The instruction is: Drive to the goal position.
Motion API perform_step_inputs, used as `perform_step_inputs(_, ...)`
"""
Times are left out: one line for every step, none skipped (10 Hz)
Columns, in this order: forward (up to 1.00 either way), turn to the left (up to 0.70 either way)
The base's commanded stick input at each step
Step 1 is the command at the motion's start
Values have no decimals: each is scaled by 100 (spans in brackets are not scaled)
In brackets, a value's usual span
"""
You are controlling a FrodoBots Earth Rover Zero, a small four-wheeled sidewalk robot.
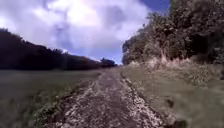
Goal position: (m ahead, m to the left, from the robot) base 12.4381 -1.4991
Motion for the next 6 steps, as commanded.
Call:
perform_step_inputs(85,0)
perform_step_inputs(85,0)
perform_step_inputs(85,0)
perform_step_inputs(85,0)
perform_step_inputs(85,0)
perform_step_inputs(85,0)
